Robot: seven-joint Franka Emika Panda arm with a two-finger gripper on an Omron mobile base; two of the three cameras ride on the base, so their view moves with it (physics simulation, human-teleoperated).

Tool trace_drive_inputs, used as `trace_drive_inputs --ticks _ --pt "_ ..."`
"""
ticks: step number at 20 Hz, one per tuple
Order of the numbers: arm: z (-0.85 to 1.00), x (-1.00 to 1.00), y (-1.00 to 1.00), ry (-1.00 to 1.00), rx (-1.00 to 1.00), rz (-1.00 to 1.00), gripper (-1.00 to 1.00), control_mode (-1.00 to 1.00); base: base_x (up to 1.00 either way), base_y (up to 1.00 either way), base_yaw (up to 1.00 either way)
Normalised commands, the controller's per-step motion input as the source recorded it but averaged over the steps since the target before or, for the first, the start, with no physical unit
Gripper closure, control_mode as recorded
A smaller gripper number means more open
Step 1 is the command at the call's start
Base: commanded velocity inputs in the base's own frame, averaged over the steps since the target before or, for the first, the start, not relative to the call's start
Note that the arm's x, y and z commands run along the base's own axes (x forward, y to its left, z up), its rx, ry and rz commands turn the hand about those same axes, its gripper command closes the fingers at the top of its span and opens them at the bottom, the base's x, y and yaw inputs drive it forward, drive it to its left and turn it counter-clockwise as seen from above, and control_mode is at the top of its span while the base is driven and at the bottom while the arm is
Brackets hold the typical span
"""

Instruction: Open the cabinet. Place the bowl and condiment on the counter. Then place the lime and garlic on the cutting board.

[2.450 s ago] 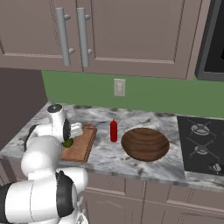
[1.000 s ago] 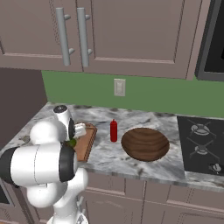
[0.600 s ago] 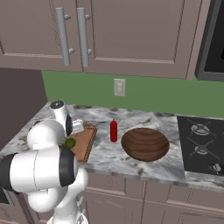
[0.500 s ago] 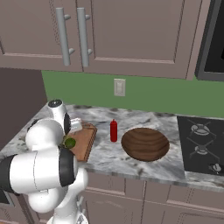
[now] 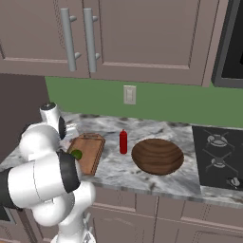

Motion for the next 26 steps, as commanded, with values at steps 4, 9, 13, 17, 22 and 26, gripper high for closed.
trace_drive_inputs --ticks 4,9,13,17,22,26 --pt "0.00 -0.06 0.46 0.08 0.00 0.00 -1.00 -1.00 0.00 0.00 0.00" --pt "0.00 -0.05 0.47 0.05 0.00 0.00 -1.00 -1.00 0.00 0.00 0.00" --pt "0.00 -0.05 0.47 0.01 0.00 0.01 -1.00 -1.00 0.00 0.00 0.00" --pt "0.00 -0.12 0.45 0.00 -0.02 0.00 -1.00 -1.00 0.00 0.00 0.00" --pt "0.00 -0.16 0.36 0.00 0.00 0.00 -1.00 -1.00 0.00 0.00 0.00" --pt "0.00 -0.12 0.33 0.02 0.00 0.00 -1.00 -1.00 0.00 0.00 0.00"
